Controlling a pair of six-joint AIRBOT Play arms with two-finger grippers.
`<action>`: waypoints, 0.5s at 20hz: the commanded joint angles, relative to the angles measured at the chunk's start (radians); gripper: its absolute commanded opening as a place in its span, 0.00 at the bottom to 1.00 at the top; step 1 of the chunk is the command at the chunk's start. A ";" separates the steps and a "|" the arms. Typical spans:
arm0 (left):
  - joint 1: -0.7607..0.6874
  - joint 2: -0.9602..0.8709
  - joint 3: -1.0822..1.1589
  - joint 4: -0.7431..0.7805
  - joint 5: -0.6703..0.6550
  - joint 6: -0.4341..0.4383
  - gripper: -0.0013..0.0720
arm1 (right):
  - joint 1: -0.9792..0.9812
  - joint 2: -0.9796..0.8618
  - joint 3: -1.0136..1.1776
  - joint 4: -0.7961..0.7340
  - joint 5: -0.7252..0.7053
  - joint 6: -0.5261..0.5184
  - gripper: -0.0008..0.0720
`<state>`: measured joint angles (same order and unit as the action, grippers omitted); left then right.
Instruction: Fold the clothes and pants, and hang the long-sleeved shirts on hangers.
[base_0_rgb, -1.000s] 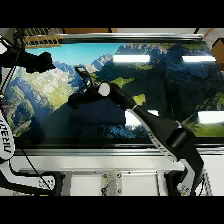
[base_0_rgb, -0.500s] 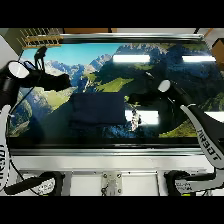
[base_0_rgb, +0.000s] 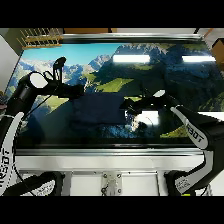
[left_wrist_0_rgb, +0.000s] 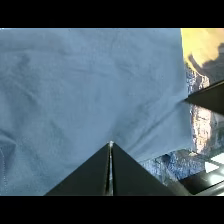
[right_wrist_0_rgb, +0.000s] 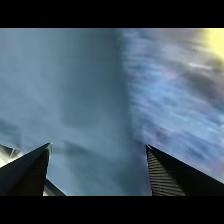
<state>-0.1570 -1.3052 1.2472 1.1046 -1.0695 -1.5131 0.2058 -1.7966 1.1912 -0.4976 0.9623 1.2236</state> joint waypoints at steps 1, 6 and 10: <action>-0.007 0.001 -0.004 0.000 0.003 -0.002 0.03 | 0.118 -0.062 0.080 0.061 -0.078 -0.024 0.91; -0.007 0.001 -0.004 0.000 -0.012 -0.002 0.03 | 0.122 -0.036 0.155 -0.013 -0.109 -0.095 0.03; -0.007 0.001 -0.004 0.000 -0.022 -0.002 0.03 | -0.103 0.156 0.191 -0.509 -0.055 0.127 0.03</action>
<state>-0.1635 -1.3045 1.2434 1.1042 -1.0836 -1.5150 0.2245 -1.7481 1.3567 -0.6861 0.8791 1.2171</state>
